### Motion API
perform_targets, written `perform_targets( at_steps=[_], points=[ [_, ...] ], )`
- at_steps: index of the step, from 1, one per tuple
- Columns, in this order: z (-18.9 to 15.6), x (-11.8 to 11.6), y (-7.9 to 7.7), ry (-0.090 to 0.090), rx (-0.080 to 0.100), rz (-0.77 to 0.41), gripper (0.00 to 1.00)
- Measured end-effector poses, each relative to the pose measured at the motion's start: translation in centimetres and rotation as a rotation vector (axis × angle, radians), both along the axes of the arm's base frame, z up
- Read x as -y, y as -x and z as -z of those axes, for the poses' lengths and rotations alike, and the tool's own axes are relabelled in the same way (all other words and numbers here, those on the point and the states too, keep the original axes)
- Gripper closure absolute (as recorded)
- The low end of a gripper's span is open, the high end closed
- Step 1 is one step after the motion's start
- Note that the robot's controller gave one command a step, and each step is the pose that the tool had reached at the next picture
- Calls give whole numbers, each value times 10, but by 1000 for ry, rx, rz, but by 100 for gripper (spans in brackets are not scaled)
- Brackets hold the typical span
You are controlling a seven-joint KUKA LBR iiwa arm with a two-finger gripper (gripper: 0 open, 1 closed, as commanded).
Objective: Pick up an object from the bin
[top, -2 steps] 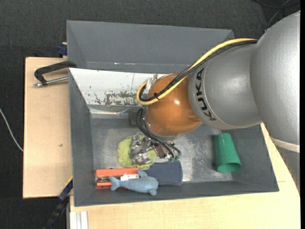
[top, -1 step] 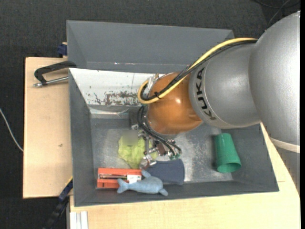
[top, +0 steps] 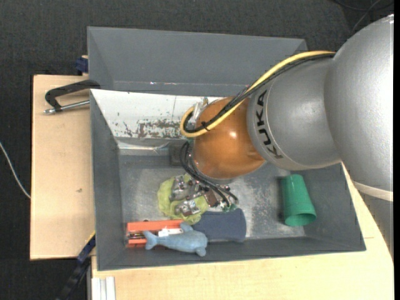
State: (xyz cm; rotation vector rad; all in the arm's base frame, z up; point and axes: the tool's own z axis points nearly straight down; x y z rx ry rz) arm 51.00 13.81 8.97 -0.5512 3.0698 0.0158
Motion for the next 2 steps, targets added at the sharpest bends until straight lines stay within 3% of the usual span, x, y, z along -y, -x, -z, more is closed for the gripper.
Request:
perform_targets(
  at_steps=[1,2],
  points=[
    [0,0,0,0,-1,0,100],
    [-129,-2,1,12,-16,-45,100]
  ],
)
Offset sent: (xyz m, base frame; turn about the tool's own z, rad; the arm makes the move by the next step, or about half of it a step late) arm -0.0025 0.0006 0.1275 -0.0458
